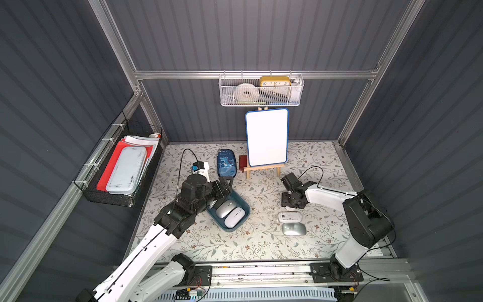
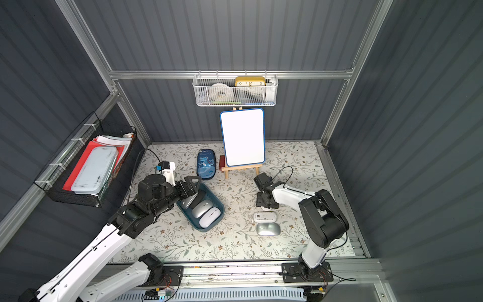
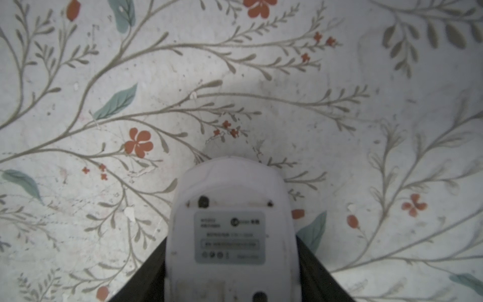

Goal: Put the mouse in the storage box
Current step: Pick up the mouse from the center of the board.

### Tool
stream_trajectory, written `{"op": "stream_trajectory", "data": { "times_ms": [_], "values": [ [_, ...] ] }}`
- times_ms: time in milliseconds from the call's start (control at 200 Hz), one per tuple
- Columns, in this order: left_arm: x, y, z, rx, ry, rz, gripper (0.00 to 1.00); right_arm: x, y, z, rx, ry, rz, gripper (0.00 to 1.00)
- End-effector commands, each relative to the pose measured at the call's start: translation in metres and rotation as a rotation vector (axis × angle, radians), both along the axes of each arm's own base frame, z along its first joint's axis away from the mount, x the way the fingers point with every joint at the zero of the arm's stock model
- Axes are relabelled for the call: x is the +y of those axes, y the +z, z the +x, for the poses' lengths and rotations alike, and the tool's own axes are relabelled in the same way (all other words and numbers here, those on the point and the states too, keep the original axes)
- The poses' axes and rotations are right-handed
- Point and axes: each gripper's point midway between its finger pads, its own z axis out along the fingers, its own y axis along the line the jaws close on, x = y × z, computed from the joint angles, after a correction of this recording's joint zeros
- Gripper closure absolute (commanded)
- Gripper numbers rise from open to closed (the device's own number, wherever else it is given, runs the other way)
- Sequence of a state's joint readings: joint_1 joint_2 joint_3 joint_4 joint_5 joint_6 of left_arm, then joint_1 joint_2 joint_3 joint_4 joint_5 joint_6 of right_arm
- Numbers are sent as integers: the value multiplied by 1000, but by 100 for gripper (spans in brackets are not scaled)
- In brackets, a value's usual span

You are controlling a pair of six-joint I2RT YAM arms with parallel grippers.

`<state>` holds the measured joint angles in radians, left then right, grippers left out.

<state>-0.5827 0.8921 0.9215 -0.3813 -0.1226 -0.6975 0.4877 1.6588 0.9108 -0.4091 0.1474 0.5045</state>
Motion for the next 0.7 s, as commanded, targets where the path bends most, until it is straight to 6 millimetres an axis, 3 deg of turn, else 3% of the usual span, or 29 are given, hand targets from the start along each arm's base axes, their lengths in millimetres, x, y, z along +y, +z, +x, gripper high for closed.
{"op": "stream_trajectory", "data": {
  "times_ms": [0,160,280,485,570,690],
  "values": [
    [-3,-7,4,22,3,6,14,12,31,5,-118,65,94,66],
    [-37,-7,5,47,-118,-128,14,39,87,-2,-372,222,267,71],
    [-64,3,0,31,-254,-232,14,69,116,-36,-567,475,340,71],
    [-95,7,-2,12,-424,-279,14,104,127,-101,-780,789,418,70],
    [-107,-8,-3,45,-473,-282,15,111,128,-118,-814,870,440,68],
    [-135,-40,-13,115,-522,-236,16,113,129,-126,-827,900,454,67]
  ]
}}
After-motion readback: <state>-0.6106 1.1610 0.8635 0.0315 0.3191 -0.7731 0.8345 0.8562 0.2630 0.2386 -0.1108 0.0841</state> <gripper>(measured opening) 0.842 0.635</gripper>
